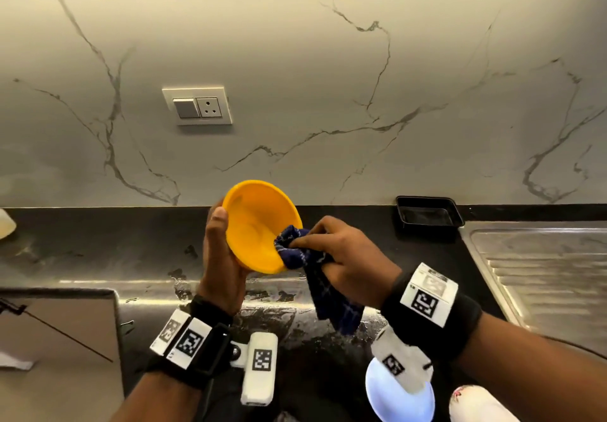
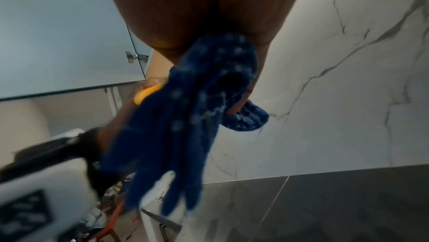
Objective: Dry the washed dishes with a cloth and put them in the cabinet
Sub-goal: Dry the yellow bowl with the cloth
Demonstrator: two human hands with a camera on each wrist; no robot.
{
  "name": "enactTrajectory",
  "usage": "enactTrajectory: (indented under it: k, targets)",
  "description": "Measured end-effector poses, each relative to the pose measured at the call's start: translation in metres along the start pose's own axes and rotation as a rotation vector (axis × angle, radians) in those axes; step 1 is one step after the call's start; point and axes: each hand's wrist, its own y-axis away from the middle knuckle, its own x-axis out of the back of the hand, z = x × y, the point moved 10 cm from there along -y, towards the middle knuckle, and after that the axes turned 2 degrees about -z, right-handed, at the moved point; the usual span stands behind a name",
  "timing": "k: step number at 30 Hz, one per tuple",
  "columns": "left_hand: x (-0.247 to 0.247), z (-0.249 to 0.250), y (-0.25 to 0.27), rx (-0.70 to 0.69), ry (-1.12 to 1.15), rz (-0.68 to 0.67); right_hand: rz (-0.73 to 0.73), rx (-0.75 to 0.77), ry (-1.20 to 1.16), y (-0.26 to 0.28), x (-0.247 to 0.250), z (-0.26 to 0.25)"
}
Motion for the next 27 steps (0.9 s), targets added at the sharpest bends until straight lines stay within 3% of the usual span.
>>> enactTrajectory:
  k: [5,12,19,22,27]
  targets:
    - [-0.006,0.013,0.012,-0.211,-0.130,0.019,-0.054,-0.024,-0.079,0.018,-0.011,-0.027]
    - [-0.025,0.003,0.026,-0.182,-0.232,-0.106,0.149,-0.251,-0.042,0.010,0.032,0.016]
    - [-0.046,0.008,0.032,-0.208,-0.250,-0.216,0.366,-0.209,-0.117,-0.003,0.062,-0.002]
    - [-0.052,0.001,0.033,-0.134,-0.153,-0.240,0.317,-0.113,-0.171,-0.012,0.051,-0.018]
    - [-0.041,-0.015,0.025,0.011,0.059,-0.147,0.111,0.226,-0.223,-0.009,0.017,-0.063]
